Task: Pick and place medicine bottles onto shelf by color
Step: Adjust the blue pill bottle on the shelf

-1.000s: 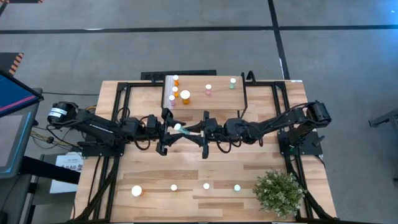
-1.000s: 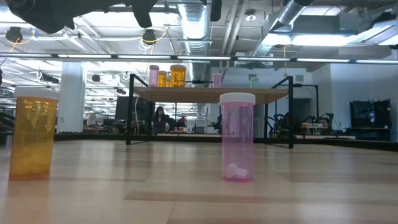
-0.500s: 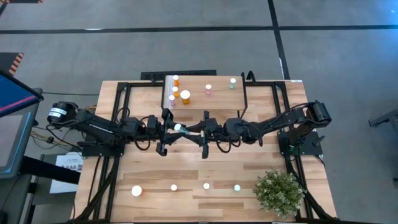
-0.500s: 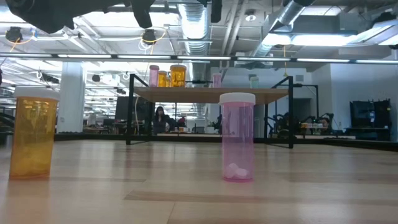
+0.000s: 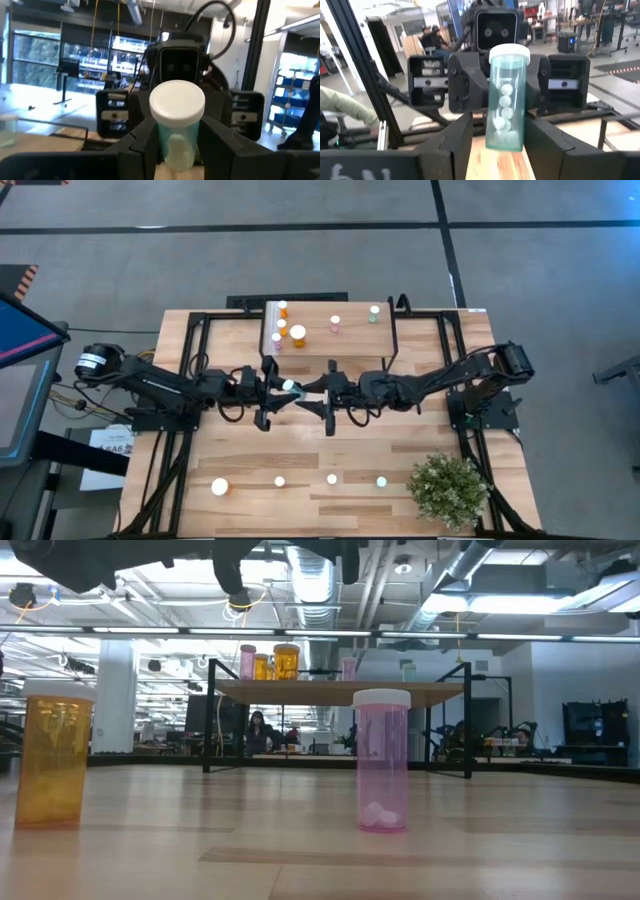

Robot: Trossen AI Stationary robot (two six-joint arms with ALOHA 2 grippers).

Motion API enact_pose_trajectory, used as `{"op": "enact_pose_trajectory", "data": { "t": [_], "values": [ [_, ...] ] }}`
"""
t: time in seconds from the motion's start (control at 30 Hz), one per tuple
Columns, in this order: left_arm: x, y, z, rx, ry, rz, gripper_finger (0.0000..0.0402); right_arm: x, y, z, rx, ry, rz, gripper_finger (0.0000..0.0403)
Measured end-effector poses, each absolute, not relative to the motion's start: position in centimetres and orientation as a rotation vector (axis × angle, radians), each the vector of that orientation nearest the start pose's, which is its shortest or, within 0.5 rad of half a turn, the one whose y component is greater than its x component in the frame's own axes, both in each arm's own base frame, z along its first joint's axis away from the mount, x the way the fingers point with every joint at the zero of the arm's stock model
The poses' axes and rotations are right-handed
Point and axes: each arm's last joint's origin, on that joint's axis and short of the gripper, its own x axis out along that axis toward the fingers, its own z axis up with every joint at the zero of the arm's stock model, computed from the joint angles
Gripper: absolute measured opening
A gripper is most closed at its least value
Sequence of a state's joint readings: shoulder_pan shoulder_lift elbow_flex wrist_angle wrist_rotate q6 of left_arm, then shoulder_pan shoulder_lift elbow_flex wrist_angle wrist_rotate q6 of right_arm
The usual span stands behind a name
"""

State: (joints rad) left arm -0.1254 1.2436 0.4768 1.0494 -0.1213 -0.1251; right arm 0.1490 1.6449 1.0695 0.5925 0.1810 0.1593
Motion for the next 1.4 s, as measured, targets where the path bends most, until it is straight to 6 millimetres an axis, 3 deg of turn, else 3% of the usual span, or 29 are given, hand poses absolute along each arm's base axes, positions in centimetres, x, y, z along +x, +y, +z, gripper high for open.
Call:
{"op": "enact_pose_trajectory", "data": {
  "t": [0.37, 0.67, 1.2, 1.4],
  "values": [
    [22.4, -2.2, 26.0, -0.13, -0.125, 0.088, 0.0107, 35.3, 3.9, 29.4, 0.194, 0.133, -0.072, 0.0226],
    [21.8, -2.1, 25.0, -0.103, 0.03, 0.101, 0.0107, 34.8, 2.8, 31.0, 0.195, 0.111, -0.094, 0.0226],
    [21.7, -2.3, 24.3, -0.099, 0.107, 0.038, 0.0107, 39.8, 3.0, 32.0, 0.067, 0.335, -0.017, 0.0227],
    [21.7, -2.3, 24.2, -0.098, 0.11, 0.041, 0.0108, 41.6, 2.8, 31.6, 0.069, 0.396, 0.002, 0.0254]
  ]
}}
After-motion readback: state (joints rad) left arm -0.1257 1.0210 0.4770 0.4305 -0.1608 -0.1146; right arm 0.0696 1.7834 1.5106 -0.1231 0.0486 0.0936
